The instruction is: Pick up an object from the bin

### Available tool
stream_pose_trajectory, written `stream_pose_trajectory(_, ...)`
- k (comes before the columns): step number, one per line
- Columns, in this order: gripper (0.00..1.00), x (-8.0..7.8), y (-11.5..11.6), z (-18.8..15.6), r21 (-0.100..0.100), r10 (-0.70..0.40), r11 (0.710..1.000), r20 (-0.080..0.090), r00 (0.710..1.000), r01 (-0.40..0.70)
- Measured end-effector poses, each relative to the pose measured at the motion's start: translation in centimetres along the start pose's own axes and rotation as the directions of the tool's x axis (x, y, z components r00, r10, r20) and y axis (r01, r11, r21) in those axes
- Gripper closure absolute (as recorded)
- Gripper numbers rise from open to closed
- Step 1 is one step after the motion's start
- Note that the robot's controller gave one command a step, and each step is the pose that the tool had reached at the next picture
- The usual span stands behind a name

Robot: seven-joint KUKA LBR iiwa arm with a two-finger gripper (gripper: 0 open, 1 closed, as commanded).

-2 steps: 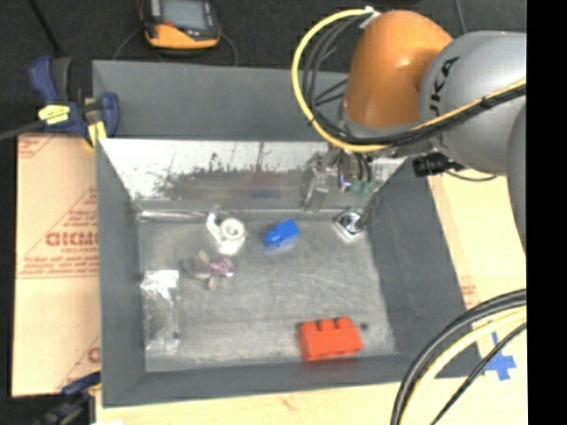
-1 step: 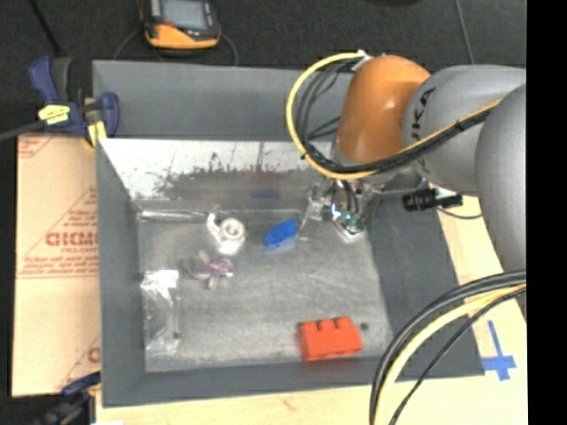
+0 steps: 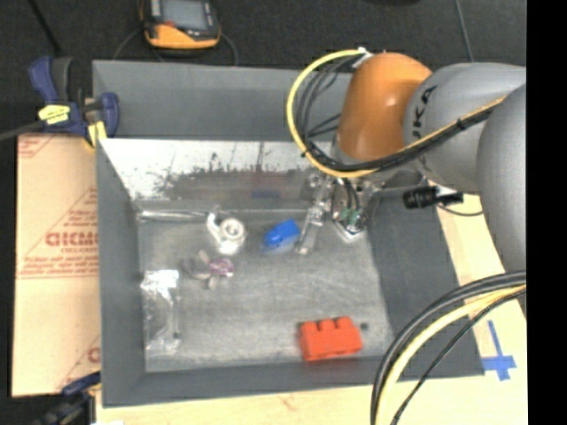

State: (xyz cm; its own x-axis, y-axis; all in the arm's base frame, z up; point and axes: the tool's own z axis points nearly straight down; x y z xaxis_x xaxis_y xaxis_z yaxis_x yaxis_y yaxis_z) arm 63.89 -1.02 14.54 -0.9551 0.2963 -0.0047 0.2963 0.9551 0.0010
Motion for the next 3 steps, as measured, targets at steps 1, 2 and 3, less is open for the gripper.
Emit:
stream_pose_trajectory(1, 0.00, 0.3, 1.2, 7.7, 0.001, 0.045, 0.999, -0.007, 0.999, -0.045)
stream_pose_trajectory(2, 1.00, 0.0, 1.2, 7.1, -0.001, 0.045, 0.999, 0.001, 0.999, -0.045)
stream_pose_trajectory(3, 1.00, 0.7, 0.2, -10.1, -0.003, 0.012, 1.000, 0.008, 1.000, -0.012)
